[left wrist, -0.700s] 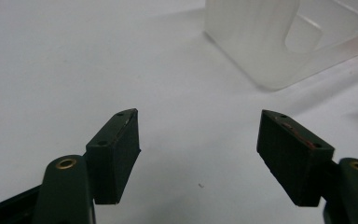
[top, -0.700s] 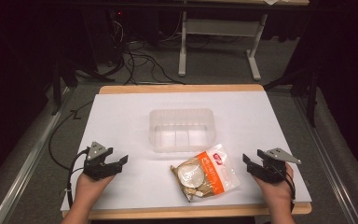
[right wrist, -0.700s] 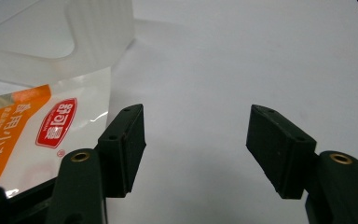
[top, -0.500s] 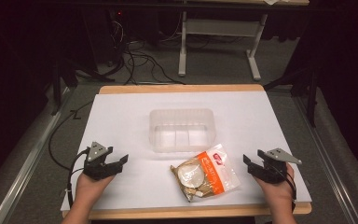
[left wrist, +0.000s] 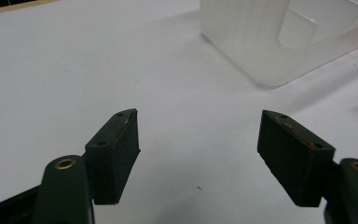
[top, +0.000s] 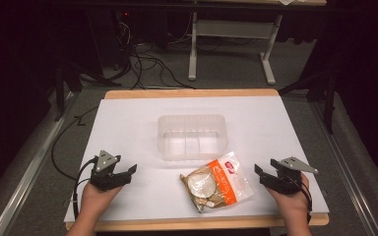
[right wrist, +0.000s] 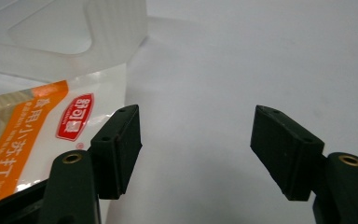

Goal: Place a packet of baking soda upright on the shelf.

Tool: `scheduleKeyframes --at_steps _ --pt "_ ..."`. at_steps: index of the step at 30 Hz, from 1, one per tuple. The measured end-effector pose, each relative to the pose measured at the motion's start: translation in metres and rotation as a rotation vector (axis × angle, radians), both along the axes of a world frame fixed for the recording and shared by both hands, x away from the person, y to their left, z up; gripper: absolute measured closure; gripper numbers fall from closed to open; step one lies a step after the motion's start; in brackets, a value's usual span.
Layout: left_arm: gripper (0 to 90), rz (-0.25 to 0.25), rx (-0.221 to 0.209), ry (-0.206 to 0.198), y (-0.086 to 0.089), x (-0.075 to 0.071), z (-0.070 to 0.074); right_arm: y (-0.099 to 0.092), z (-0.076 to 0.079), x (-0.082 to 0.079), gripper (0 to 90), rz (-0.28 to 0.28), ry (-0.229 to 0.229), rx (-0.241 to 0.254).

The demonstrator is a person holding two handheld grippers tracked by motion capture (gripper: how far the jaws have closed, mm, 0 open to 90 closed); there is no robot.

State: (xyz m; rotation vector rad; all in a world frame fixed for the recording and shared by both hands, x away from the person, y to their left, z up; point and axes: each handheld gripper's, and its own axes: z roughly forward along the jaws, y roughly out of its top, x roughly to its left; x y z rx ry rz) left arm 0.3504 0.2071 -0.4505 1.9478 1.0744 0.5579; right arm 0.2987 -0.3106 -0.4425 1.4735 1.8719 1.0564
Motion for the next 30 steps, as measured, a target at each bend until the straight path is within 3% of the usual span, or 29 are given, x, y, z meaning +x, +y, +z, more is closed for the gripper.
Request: scheduleKeyframes --at_steps 16,20,21,25,30 --pt "29.7 -0.019 0.014 -0.002 -0.009 0.006 0.000 0.035 0.001 -0.013 25.2 0.117 0.026 -0.005" --pt "29.7 -0.028 0.012 -0.005 -0.013 0.008 0.000 0.040 -0.001 -0.015 23.3 0.138 0.056 0.001" --pt "29.7 -0.040 0.022 0.000 -0.014 0.008 0.000 0.041 -0.003 -0.014 23.0 0.145 0.082 0.007" --pt "28.8 -0.053 0.046 0.005 -0.017 0.008 -0.002 0.040 -0.006 -0.013 23.7 0.159 0.111 0.030" --pt "28.8 -0.059 0.059 -0.014 -0.018 0.007 0.000 0.044 -0.013 -0.008 24.8 0.194 0.192 0.067"
